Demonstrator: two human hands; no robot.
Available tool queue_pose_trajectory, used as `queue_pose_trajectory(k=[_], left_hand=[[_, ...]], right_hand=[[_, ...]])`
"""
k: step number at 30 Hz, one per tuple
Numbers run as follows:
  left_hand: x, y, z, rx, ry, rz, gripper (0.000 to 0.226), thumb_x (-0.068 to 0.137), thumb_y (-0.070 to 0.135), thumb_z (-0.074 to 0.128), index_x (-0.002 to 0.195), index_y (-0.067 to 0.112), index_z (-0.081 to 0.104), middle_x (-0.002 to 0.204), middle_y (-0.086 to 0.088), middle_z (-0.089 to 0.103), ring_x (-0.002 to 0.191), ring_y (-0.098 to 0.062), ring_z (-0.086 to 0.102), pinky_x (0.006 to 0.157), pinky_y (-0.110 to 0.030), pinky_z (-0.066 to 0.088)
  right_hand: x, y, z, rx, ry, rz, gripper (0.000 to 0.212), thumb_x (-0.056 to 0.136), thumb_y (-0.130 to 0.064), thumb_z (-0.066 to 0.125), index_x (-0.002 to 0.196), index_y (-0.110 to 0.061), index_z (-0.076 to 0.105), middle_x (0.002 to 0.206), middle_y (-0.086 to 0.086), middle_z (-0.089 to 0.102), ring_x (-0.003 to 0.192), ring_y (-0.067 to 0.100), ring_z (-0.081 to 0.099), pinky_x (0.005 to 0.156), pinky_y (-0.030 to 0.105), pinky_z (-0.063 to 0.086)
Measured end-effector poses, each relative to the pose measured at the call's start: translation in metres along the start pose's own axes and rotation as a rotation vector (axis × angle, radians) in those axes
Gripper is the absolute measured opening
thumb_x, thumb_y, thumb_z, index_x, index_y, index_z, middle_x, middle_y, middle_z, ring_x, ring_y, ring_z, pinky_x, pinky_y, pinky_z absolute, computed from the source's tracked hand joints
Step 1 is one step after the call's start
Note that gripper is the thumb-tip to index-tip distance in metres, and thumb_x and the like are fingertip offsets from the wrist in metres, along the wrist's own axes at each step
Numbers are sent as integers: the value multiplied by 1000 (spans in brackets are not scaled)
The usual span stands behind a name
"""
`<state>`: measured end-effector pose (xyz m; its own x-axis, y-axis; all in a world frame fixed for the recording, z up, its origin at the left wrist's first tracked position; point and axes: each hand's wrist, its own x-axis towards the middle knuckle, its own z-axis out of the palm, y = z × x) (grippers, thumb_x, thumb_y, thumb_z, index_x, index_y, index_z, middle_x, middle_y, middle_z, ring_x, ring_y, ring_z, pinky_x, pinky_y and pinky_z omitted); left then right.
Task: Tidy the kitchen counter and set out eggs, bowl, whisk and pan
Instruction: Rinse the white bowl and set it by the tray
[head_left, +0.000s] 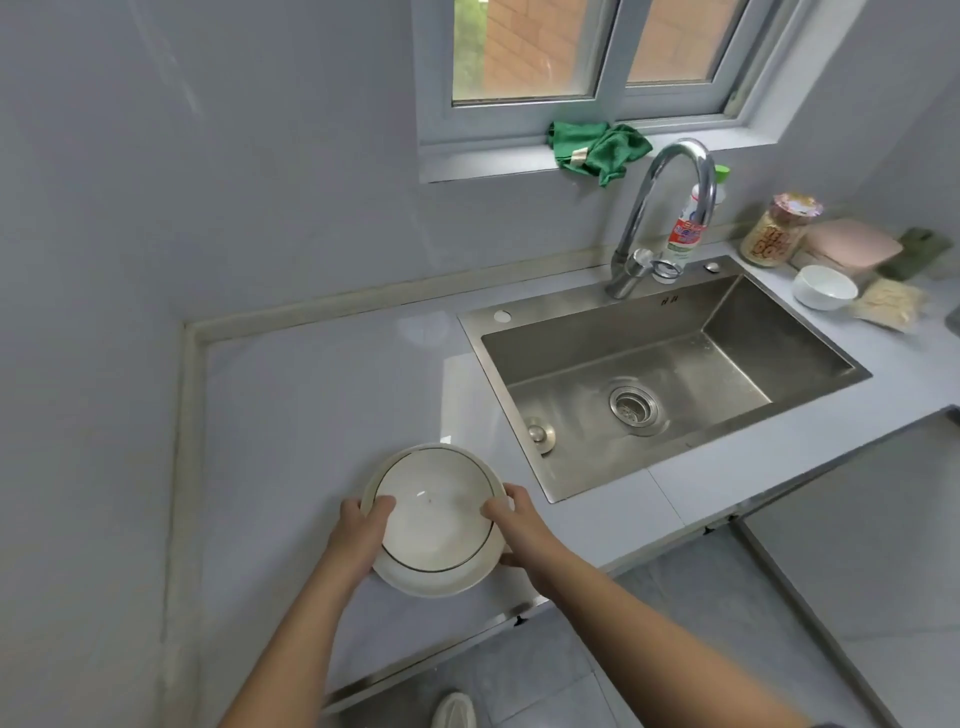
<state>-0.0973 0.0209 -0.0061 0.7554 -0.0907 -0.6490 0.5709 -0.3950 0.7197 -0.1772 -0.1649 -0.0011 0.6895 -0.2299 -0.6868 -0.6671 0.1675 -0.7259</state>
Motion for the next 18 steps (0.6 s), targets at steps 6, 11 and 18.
queue_pose_trajectory(k=[6, 11, 18], left_hand=[[-31, 43, 82, 18, -123, 150, 72, 64, 69, 43, 117, 20, 41, 112, -2, 52, 105, -24, 50, 85, -37, 41], [-61, 61, 182, 62, -306, 244, 97, 55, 91, 40, 126, 25, 44, 121, 1, 55, 113, -24, 53, 99, -50, 44], [-164, 55, 343, 163, -468, 306, 76, 76, 77, 33, 123, 18, 48, 120, -1, 56, 111, -24, 53, 99, -46, 43]], right_hand=[[-26, 2, -74, 246, 183, -92, 36, 94, -29, 42, 130, -30, 36, 112, -4, 54, 98, 17, 57, 78, 39, 55], [-68, 31, -166, 339, 394, -184, 42, 89, -45, 46, 129, -34, 36, 114, -5, 56, 102, 19, 59, 73, 37, 55], [-162, 106, -302, 419, 666, -236, 61, 72, -62, 44, 126, -34, 41, 119, -8, 56, 111, 16, 55, 98, 47, 48]])
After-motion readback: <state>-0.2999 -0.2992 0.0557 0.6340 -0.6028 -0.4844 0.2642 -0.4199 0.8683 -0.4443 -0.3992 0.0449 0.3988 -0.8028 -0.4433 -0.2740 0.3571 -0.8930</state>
